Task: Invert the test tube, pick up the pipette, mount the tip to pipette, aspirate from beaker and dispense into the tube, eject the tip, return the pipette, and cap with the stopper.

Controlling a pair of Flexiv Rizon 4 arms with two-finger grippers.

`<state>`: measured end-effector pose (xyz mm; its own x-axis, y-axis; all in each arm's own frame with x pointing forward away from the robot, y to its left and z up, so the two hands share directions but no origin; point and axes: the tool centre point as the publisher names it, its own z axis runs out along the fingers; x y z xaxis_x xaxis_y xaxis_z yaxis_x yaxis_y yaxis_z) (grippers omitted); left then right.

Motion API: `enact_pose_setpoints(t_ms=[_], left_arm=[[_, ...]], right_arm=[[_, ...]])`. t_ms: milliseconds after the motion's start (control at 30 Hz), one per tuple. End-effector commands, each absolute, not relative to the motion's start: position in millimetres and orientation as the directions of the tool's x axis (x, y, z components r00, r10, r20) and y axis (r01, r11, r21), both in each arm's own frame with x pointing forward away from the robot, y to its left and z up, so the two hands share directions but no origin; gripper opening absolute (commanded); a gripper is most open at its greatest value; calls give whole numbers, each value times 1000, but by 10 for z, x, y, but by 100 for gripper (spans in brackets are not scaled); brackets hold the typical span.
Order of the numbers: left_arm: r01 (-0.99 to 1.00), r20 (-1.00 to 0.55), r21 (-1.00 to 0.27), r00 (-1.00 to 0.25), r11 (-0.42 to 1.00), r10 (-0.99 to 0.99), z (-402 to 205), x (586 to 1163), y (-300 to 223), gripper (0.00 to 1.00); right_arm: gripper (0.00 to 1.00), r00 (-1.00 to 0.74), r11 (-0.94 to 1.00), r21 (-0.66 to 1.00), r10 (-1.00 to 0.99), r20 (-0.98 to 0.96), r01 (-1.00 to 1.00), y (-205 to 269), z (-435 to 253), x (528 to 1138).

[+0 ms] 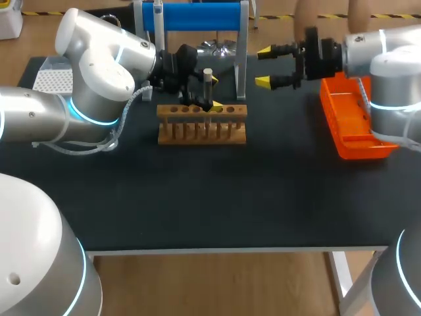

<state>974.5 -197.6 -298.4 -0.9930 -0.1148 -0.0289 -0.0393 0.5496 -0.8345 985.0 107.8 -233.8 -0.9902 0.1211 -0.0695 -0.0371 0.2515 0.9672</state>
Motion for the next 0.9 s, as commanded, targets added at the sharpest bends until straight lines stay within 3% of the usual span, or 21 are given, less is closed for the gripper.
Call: enact_pose_setpoints(t_ms=[33,900], left_arm=[[-40,-28,-834,-993,550,-114,-2982,9745,-1977,100],[-79,-62,-835,-970,545,-236,-2872,9682,-1533,100]], right_arm=[[100,-989,254,967,131,-72,-37,1066,-2310,9795],[100,-989,254,967,131,-72,-37,1066,-2310,9795]])
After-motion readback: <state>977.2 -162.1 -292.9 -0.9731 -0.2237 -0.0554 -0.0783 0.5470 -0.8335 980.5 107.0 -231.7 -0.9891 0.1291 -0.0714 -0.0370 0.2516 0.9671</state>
